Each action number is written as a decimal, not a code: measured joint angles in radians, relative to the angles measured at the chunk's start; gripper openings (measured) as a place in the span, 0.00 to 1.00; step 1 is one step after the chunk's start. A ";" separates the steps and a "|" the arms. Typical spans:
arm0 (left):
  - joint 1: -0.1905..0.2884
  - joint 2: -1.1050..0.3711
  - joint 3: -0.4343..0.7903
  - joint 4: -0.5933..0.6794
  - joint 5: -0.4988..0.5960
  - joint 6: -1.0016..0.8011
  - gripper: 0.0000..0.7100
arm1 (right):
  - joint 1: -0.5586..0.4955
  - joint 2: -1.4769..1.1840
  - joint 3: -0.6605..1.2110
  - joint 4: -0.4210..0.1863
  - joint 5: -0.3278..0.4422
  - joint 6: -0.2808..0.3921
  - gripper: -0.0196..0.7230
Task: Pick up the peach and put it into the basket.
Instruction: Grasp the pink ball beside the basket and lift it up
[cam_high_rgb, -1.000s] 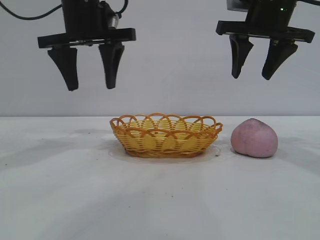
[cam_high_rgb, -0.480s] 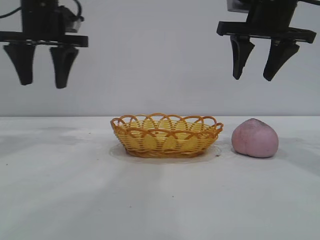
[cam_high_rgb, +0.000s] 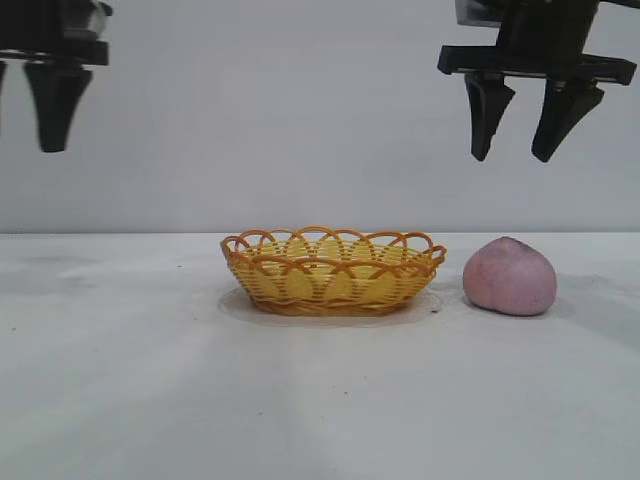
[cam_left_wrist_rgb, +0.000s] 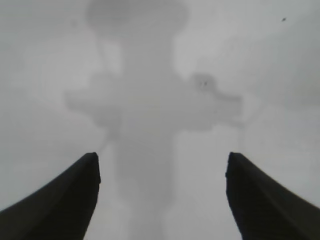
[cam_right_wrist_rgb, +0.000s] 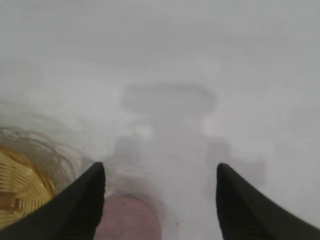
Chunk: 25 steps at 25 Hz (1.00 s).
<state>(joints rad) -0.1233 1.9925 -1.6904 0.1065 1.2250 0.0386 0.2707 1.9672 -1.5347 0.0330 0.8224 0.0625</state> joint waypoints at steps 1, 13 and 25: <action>0.002 -0.026 0.032 0.005 0.000 0.000 0.66 | 0.000 0.000 0.000 -0.002 0.000 0.000 0.58; 0.004 -0.450 0.514 -0.058 -0.036 0.000 0.66 | 0.000 0.000 0.000 -0.018 0.016 0.000 0.58; 0.006 -0.983 0.913 -0.084 -0.081 -0.010 0.66 | 0.000 0.000 0.000 -0.018 0.022 0.000 0.58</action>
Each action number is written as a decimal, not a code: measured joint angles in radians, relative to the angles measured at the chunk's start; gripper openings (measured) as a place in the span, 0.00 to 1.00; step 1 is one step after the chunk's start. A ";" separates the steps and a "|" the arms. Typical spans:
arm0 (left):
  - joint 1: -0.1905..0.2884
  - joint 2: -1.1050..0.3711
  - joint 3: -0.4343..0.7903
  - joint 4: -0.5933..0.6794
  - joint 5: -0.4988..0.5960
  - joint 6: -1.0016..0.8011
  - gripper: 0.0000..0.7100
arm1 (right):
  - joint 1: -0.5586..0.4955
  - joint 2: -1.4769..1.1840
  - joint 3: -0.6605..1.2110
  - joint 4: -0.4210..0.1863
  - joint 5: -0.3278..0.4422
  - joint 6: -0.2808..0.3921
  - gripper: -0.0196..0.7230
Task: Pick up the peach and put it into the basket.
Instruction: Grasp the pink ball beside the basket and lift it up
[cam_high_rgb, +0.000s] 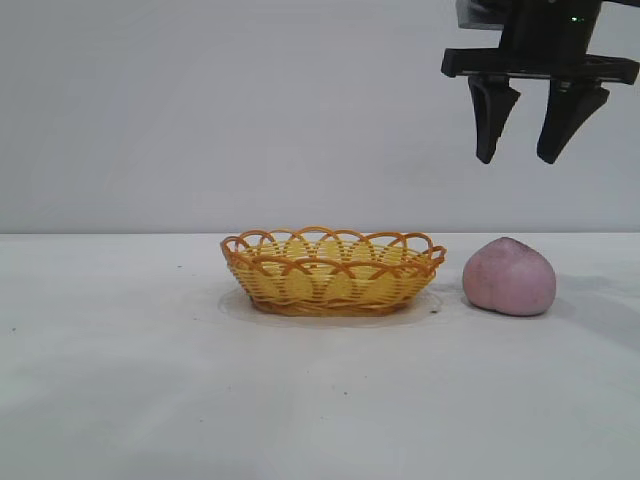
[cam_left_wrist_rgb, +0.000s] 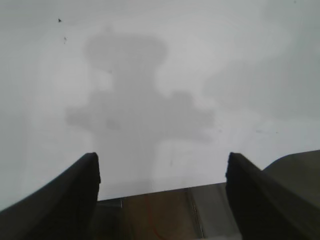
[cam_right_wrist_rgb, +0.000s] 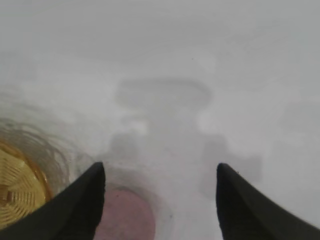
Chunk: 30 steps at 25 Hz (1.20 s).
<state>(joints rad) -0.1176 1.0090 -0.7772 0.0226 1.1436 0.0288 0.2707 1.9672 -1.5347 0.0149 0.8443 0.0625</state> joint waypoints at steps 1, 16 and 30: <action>0.000 -0.048 0.030 -0.009 0.000 0.000 0.66 | 0.000 0.000 0.000 0.000 0.002 0.000 0.58; 0.000 -0.728 0.259 -0.023 -0.001 -0.050 0.66 | 0.000 0.000 0.000 -0.006 0.018 0.000 0.58; 0.000 -1.025 0.293 0.004 -0.023 -0.021 0.66 | 0.000 0.000 0.000 -0.006 0.020 0.000 0.58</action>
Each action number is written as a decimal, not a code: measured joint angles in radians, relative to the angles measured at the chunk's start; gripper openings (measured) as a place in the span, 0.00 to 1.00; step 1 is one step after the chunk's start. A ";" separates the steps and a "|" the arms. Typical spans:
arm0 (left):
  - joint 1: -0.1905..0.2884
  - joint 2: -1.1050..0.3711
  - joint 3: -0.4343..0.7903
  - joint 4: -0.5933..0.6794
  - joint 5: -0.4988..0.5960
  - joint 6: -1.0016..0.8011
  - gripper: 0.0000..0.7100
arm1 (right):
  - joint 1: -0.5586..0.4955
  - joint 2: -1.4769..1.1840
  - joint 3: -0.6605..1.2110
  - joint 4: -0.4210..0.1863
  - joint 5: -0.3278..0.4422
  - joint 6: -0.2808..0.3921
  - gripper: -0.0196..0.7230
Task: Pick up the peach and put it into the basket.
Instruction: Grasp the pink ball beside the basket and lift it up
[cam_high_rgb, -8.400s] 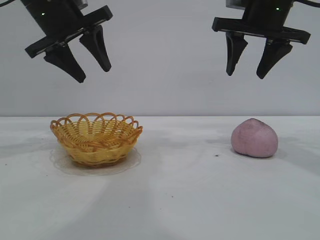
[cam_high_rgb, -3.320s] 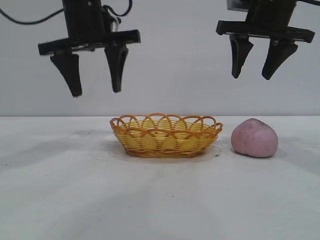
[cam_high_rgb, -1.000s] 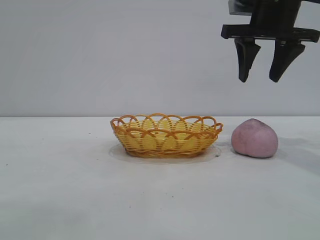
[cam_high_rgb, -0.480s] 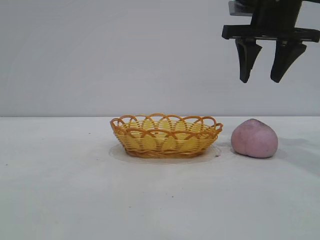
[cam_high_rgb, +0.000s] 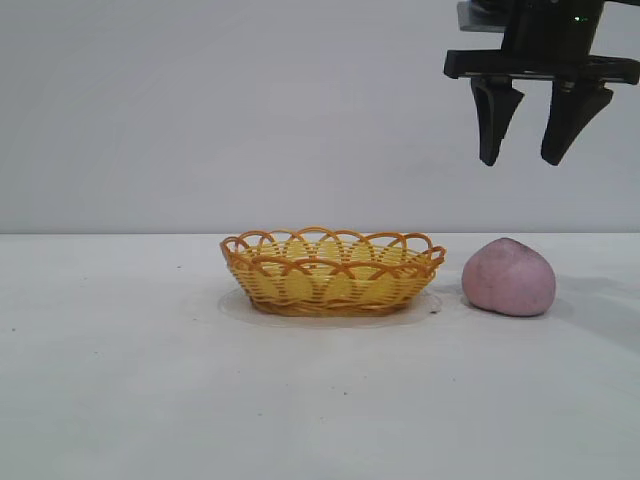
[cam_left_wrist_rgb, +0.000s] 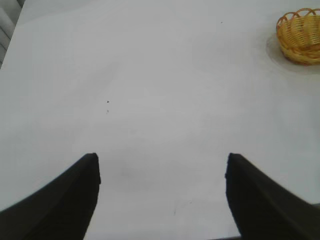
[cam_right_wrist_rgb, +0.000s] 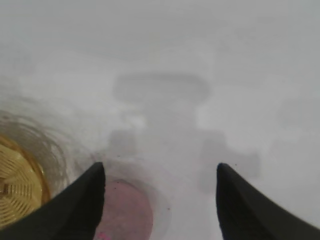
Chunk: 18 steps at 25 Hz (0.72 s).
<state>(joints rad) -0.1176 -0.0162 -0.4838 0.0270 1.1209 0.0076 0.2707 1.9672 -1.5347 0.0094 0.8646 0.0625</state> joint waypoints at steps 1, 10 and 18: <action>0.000 -0.002 0.000 -0.008 0.000 0.001 0.66 | 0.000 0.000 0.000 0.000 0.000 0.000 0.58; 0.000 -0.002 0.000 -0.010 0.000 0.002 0.66 | 0.000 0.000 0.000 -0.002 0.002 0.000 0.58; 0.037 -0.004 0.000 -0.010 0.000 0.004 0.66 | 0.000 0.000 0.000 -0.005 0.004 0.000 0.58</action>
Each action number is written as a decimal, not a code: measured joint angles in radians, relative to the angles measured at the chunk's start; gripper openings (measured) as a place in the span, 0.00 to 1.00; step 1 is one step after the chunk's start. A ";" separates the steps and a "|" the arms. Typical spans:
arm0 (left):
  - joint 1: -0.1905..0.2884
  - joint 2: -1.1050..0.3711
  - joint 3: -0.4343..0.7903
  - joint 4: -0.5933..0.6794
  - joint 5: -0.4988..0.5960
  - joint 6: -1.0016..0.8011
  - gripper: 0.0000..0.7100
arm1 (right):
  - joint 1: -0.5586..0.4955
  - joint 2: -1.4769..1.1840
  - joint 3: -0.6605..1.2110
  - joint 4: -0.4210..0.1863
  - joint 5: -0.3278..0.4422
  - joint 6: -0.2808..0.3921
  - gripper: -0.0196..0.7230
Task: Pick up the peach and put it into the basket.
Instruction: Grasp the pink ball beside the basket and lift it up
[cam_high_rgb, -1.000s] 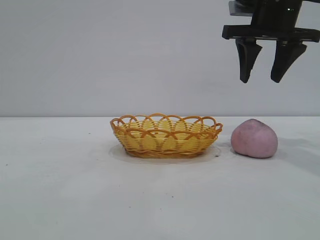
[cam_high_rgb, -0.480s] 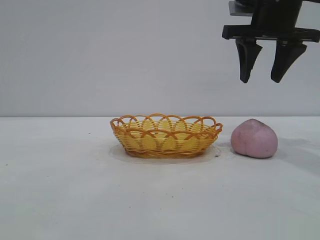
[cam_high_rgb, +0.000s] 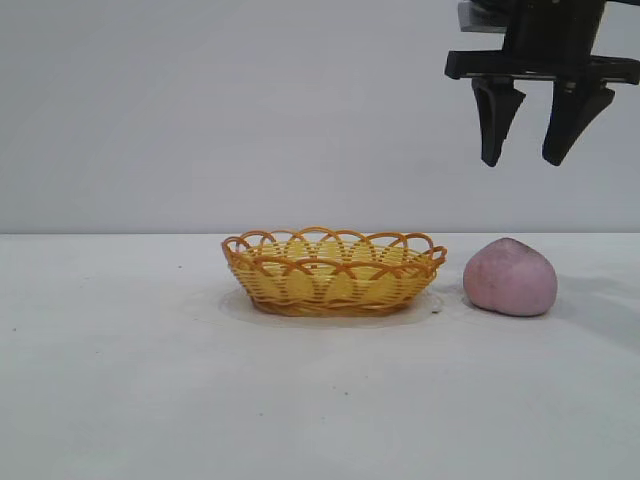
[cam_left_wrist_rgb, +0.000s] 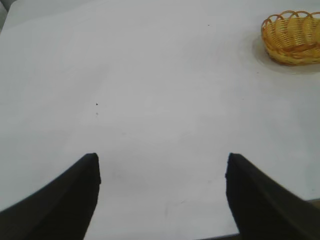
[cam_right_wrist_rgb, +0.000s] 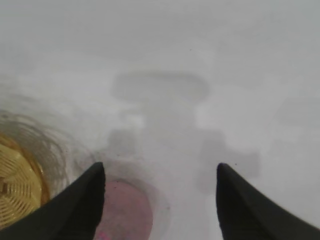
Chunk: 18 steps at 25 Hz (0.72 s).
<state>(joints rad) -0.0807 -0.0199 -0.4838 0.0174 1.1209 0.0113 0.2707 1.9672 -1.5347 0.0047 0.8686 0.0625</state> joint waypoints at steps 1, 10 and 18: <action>0.016 0.000 0.000 0.000 0.000 0.000 0.66 | 0.000 0.000 0.000 0.000 0.000 0.000 0.58; 0.096 0.000 0.000 0.000 0.000 0.002 0.66 | 0.000 0.000 0.000 -0.051 0.044 0.000 0.58; 0.096 0.000 0.000 0.000 0.000 0.002 0.66 | 0.000 0.000 0.000 -0.042 0.152 0.000 0.58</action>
<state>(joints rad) 0.0150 -0.0199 -0.4838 0.0174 1.1209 0.0134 0.2707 1.9672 -1.5347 -0.0376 1.0204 0.0625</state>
